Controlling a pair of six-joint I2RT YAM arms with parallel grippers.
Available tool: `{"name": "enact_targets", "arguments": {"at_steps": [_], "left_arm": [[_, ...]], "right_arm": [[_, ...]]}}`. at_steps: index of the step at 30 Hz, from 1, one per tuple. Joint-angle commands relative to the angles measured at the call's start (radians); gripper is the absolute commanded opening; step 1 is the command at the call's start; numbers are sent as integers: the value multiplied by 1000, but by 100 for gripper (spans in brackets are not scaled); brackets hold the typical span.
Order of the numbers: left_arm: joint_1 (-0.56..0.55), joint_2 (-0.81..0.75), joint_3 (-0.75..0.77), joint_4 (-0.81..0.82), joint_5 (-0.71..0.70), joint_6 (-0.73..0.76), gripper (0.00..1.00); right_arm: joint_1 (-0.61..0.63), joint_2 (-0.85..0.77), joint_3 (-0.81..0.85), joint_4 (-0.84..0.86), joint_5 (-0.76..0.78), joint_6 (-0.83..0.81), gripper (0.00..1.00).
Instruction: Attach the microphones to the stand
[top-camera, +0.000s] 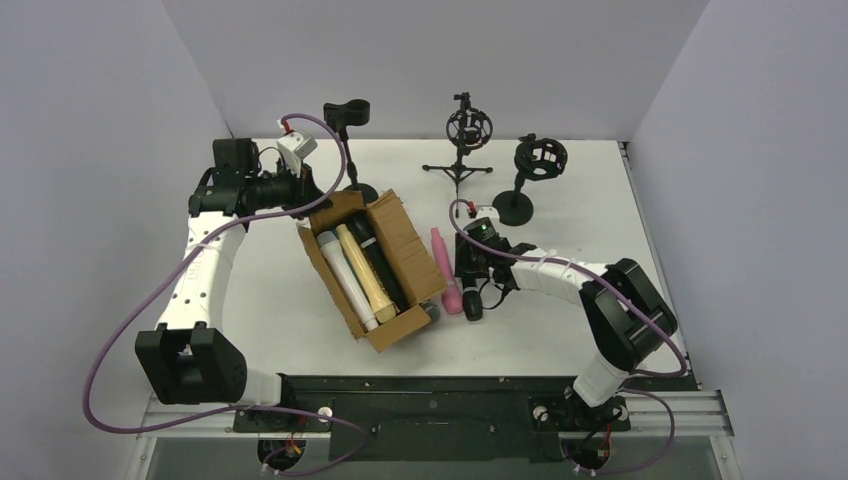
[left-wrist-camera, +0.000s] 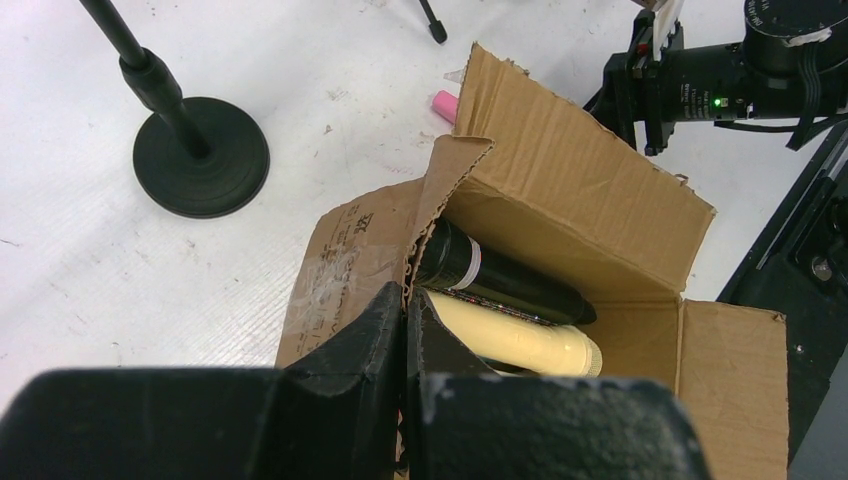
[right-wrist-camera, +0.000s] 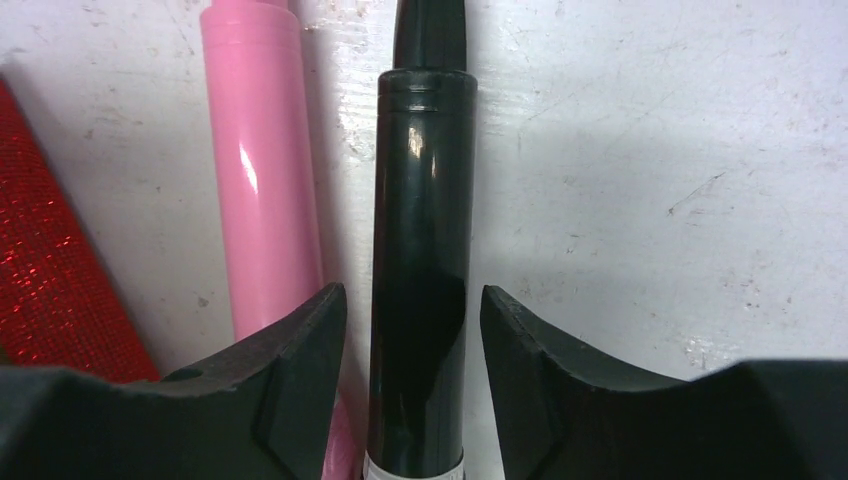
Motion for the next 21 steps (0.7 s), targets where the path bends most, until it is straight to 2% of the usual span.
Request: {"name": "enact_targets", "arguments": {"at_steps": [1,6,9,12,17,21], "left_arm": [[-6,-49,24,75,47,-11,0],[-9,-44,32,83,54,-26,0],[-9,-43,39,80,71,-28,0],[-9,-41,48,68,104,-36,0],[-10,-34,78,35,124,-45,0],[-11,-45,78,39,112,-61,0]], "right_arm": [[-6,-98,50,18,3,-16,49],[24,-217,110,-28,80,-41,52],[146,-287,192,-71,168,-103,50],[254,-300,276,-94,169,-140,44],[364,-193,431,-134,69,-200,33],[445,-52,519,-161,64,-252,34]]}}
